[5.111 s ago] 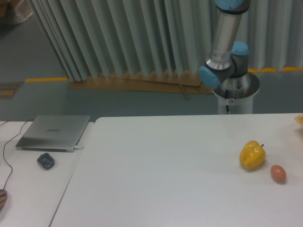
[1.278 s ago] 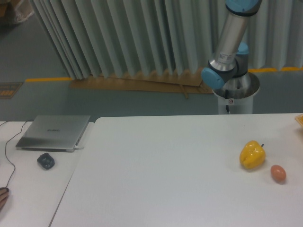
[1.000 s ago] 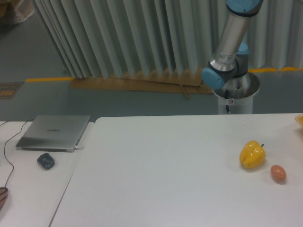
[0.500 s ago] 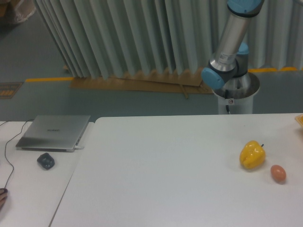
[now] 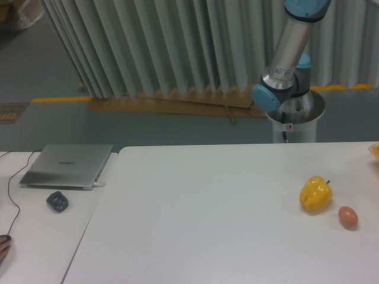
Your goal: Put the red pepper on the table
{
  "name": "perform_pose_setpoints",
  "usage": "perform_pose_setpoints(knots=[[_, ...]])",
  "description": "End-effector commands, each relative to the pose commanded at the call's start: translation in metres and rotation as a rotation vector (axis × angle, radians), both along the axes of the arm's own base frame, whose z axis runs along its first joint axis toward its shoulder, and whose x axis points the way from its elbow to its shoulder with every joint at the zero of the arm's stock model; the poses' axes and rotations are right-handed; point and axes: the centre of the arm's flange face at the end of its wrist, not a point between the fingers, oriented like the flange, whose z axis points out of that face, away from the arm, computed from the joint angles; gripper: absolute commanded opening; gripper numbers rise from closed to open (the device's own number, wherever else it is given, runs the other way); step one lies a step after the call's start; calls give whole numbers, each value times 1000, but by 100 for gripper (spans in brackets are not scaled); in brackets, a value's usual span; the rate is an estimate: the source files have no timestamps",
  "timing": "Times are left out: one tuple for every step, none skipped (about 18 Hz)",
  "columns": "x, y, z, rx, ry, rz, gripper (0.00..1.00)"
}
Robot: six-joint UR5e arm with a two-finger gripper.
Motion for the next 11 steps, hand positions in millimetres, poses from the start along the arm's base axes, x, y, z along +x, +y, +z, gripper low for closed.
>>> perform_pose_setpoints(knots=[[-1,3,1,0,11,-2,100],[-1,6,1,3,19,-3,100],[-1,7,1,2,21,-3,100],[0,7,2,2,23,-3,100],[-1,7,3,4,23,-4,100],[0,7,6,7,24,0,100],[1,7,7,10,25,0,100],[1,7,10,11,28,1,100],[2,7,15,10,34,-1,100],[4,7,19,10,32,-1,100],[7,8,22,10,22,-1,100]])
